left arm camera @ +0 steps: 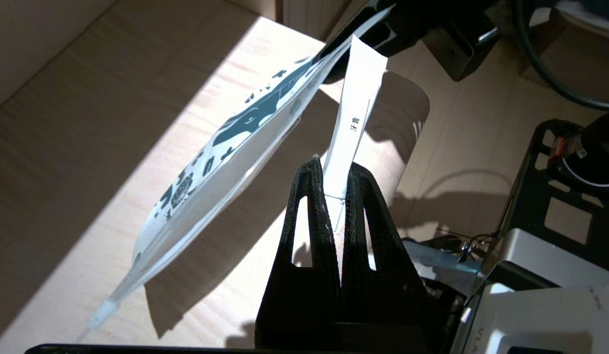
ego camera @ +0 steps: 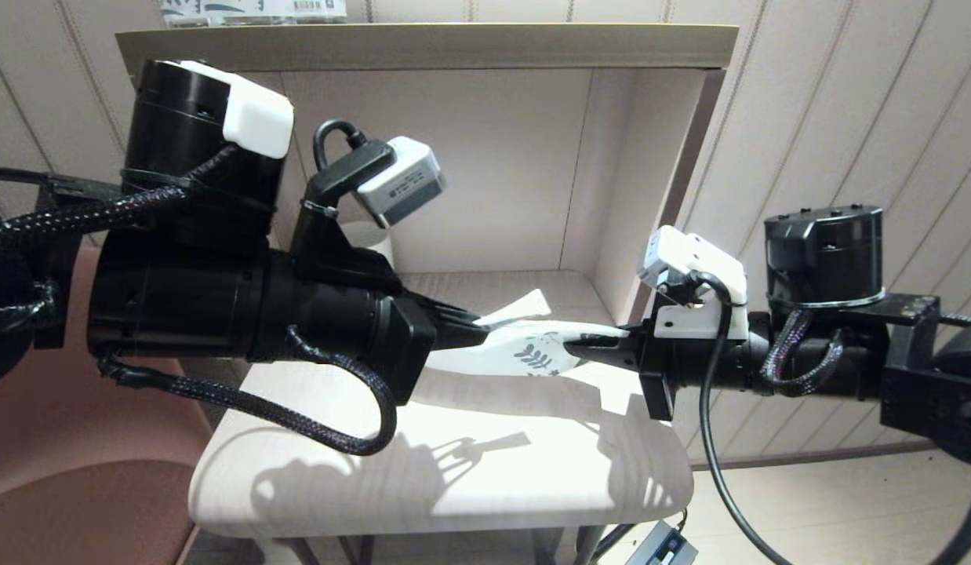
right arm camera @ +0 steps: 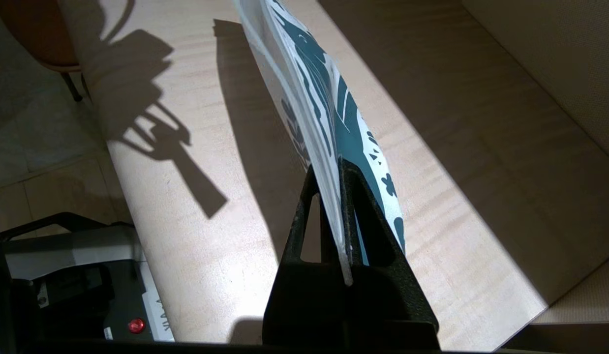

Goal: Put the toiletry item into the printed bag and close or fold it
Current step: Place the toothpaste in the storage bag

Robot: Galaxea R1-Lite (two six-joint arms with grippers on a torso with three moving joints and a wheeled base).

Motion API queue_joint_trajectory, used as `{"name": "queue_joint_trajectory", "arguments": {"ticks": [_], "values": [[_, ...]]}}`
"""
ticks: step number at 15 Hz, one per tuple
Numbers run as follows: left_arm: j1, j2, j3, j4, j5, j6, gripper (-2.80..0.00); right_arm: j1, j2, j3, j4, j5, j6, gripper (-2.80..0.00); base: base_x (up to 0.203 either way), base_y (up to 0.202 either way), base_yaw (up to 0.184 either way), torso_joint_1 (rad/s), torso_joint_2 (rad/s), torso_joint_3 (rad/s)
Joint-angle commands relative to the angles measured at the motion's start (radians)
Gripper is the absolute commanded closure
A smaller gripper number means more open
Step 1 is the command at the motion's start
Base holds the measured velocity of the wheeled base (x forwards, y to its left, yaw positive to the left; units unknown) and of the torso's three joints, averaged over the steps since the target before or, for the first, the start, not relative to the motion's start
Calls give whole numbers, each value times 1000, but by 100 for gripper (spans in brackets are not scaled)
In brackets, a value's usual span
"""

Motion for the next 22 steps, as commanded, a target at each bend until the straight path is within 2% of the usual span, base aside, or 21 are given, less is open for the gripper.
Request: {"name": "queue_joint_trajectory", "arguments": {"ticks": [1, 4, 13, 22], "values": [[-2, 29, 11, -1, -2, 6, 0, 1, 1, -1, 0, 3, -3, 0, 0, 0, 0, 0, 0, 0], [-2, 71, 10, -5, -2, 37, 0, 1, -1, -1, 0, 7, -3, 0, 0, 0, 0, 0, 0, 0], [3, 107, -54, -6, -2, 47, 0, 4, 1, 0, 1, 8, -3, 0, 0, 0, 0, 0, 0, 0], [13, 136, -61, -9, 2, 64, 0, 10, 0, 0, 3, 10, -1, 0, 0, 0, 0, 0, 0, 0]]}}
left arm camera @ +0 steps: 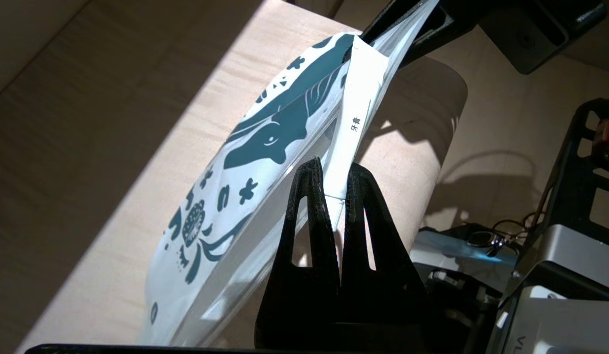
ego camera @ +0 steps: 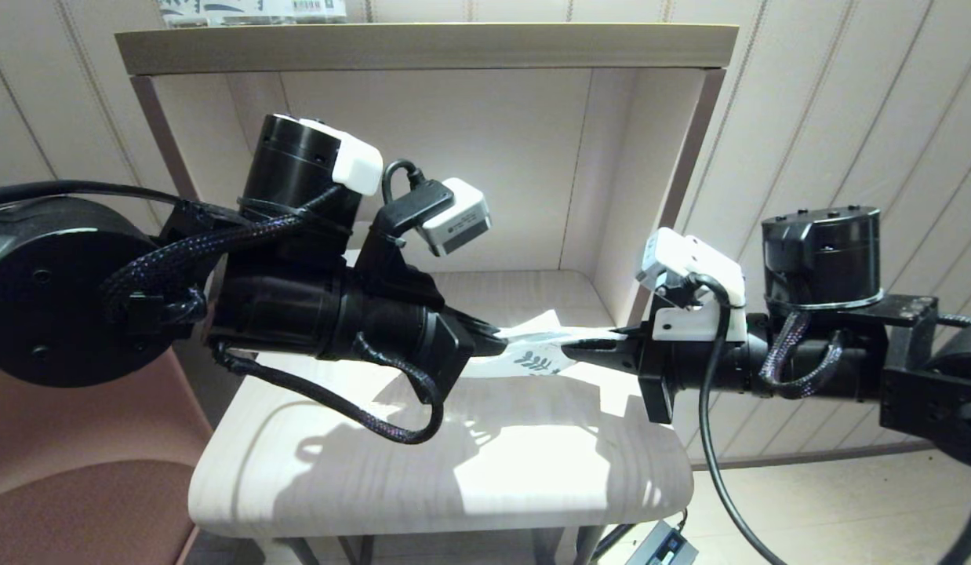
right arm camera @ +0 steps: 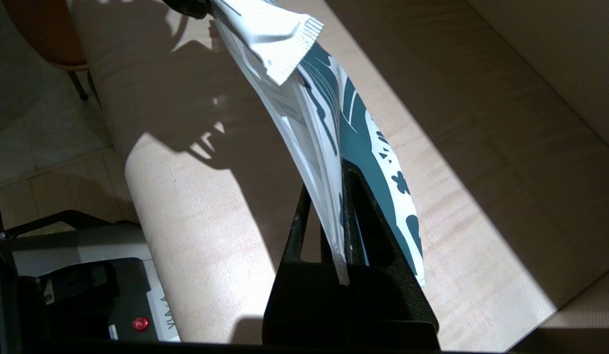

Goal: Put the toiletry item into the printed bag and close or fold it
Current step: Place the toothpaste in the storage bag

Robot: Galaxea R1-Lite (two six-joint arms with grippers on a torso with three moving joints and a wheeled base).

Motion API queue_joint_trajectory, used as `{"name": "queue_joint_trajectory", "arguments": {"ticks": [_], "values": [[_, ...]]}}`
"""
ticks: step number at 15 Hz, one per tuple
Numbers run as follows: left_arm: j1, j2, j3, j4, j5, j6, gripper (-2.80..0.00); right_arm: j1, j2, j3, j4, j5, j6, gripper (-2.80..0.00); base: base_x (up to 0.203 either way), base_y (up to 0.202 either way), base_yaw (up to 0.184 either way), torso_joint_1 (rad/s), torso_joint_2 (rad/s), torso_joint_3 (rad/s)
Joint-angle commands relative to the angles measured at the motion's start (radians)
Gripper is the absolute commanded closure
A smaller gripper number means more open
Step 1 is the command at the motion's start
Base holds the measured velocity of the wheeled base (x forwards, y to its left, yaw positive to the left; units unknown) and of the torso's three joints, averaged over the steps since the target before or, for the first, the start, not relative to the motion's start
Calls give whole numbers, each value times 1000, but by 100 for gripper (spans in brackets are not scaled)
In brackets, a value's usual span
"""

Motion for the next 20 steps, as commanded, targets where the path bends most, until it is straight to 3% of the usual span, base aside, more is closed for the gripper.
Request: {"name": "queue_joint_trajectory", "arguments": {"ticks": [1, 20], "values": [[8, 10, -13, 0, -2, 3, 0, 1, 0, 0, -1, 3, -2, 0, 0, 0, 0, 0, 0, 0], [35, 9, 8, 3, -5, 19, 0, 19, 13, -20, 2, -3, 5, 0, 0, 0, 0, 0, 0, 0]]}}
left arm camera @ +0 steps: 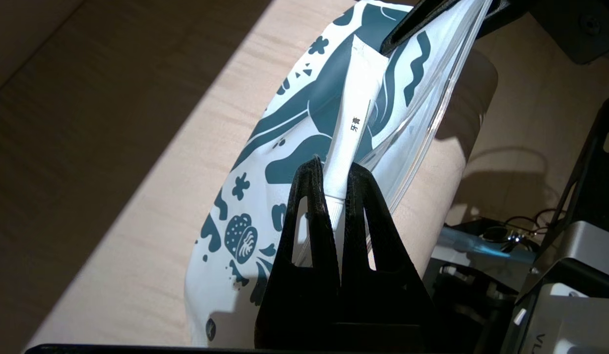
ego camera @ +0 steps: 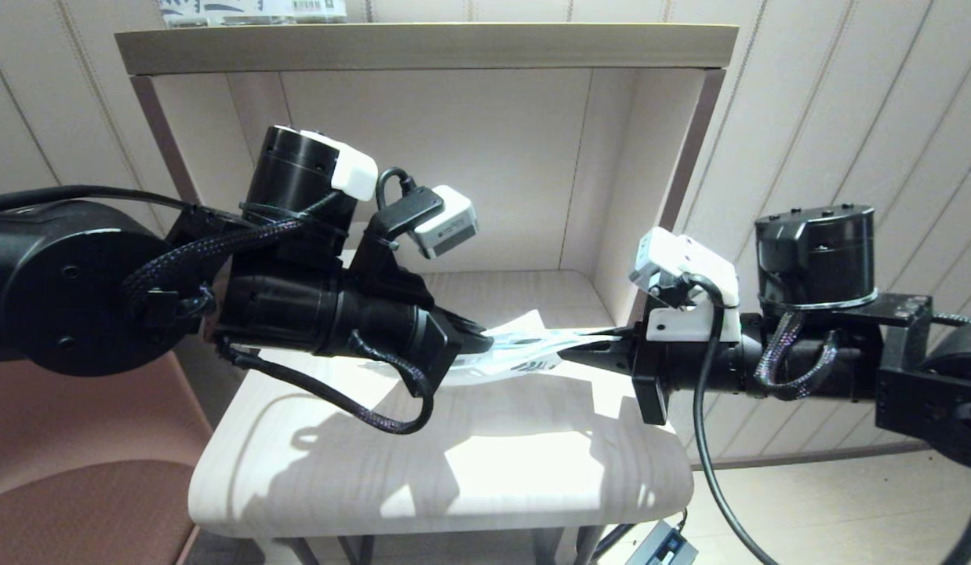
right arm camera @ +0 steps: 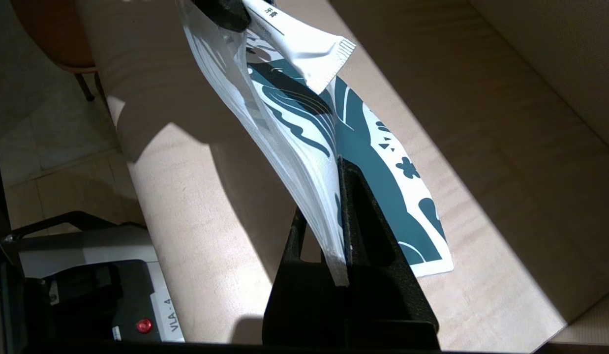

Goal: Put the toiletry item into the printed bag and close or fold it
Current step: Place the toothpaste in the storage bag

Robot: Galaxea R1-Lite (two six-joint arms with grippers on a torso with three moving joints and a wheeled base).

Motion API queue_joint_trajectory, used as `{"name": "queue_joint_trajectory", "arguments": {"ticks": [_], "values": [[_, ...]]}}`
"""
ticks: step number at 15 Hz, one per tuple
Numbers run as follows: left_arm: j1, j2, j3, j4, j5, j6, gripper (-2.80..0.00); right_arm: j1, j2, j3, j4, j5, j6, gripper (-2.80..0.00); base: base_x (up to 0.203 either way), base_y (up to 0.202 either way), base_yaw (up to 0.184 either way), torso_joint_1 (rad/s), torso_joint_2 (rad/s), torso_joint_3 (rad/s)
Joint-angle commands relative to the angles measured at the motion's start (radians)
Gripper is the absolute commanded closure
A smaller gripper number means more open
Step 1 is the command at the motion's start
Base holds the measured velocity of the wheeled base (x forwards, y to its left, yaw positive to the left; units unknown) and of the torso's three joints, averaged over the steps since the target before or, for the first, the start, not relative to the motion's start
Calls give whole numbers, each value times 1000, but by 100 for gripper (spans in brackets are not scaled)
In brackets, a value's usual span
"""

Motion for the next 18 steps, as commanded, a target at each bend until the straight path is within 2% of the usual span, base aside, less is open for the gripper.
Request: {"name": "queue_joint_trajectory", "arguments": {"ticks": [1, 7, 10, 13, 16, 18], "values": [[0, -8, 2, 1, -2, 2, 0, -1, 13, -16, -1, 2, -1, 0, 0, 0, 0, 0, 0, 0], [0, -23, 22, -2, 0, 2, 0, 0, 27, -42, 4, 0, 3, 0, 0, 0, 0, 0, 0, 0], [2, -41, -5, -4, 0, 0, 0, 0, 29, -42, 11, 0, 3, 0, 0, 0, 0, 0, 0, 0], [33, -65, -30, -2, 4, 1, 0, 0, 27, -42, 11, 1, 3, 0, 0, 0, 0, 0, 0, 0], [47, -91, -6, 3, 7, 5, 0, 2, 26, -42, 11, 1, 3, 0, 0, 0, 0, 0, 0, 0], [47, -109, 49, 0, 8, 51, 0, 2, 27, -42, 11, 1, 3, 0, 0, 0, 0, 0, 0, 0]]}}
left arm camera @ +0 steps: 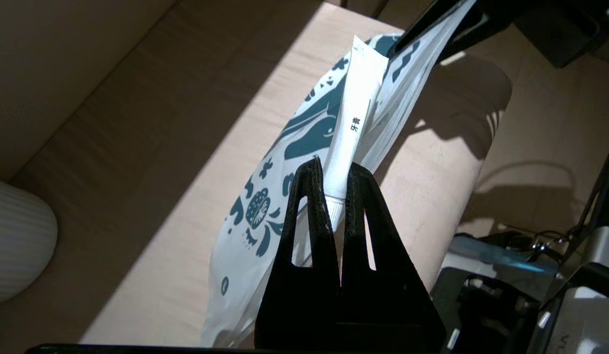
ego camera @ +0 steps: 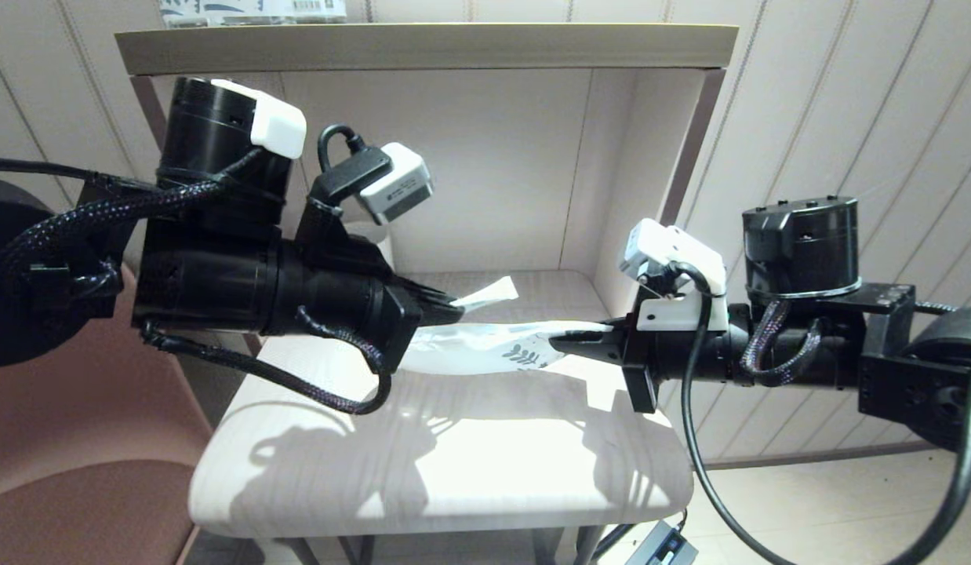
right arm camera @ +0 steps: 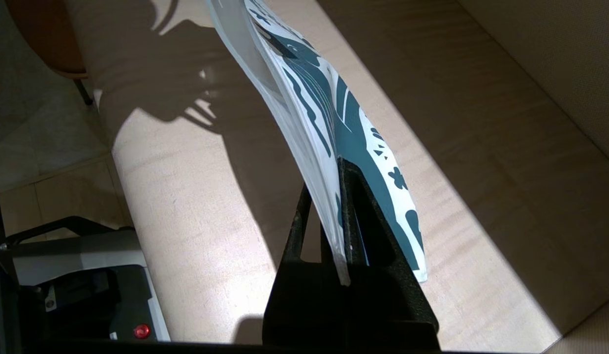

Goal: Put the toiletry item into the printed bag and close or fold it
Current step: Place the toothpaste in the storage bag

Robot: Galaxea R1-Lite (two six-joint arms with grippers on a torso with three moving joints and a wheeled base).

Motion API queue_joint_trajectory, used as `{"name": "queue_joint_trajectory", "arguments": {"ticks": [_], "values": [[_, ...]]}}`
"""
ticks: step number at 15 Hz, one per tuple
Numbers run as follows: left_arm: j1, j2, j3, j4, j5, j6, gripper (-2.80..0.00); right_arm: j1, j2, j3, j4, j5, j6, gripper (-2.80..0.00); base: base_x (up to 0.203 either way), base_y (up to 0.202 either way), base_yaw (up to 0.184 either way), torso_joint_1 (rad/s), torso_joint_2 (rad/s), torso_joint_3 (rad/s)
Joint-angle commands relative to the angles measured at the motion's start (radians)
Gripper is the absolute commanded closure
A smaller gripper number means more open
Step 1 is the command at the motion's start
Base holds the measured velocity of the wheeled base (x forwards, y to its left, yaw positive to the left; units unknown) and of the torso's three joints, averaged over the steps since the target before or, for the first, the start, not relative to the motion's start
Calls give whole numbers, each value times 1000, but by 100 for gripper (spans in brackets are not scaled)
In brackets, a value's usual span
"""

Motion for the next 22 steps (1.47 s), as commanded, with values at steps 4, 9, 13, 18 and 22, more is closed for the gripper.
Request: {"name": "queue_joint_trajectory", "arguments": {"ticks": [4, 9, 13, 18, 22], "values": [[1, -12, 47, -4, 2, 52, 0, 2, 0, 3, -2, 3, -3, 0, 0, 0, 0, 0, 0, 0], [1, -2, 55, -5, 2, 52, 0, 4, 2, 6, -2, 3, -3, 0, 0, 0, 0, 0, 0, 0], [1, 4, 68, -4, 4, 78, 0, 2, 5, 0, -2, 3, -1, 0, 0, 0, 0, 0, 0, 0], [-1, 23, 69, -5, 39, 109, 0, 2, 5, 0, -2, 3, -2, 0, 0, 0, 0, 0, 0, 0], [-1, 5, 47, -8, 43, 107, 0, 4, 7, 0, -2, 3, -1, 0, 0, 0, 0, 0, 0, 0]]}}
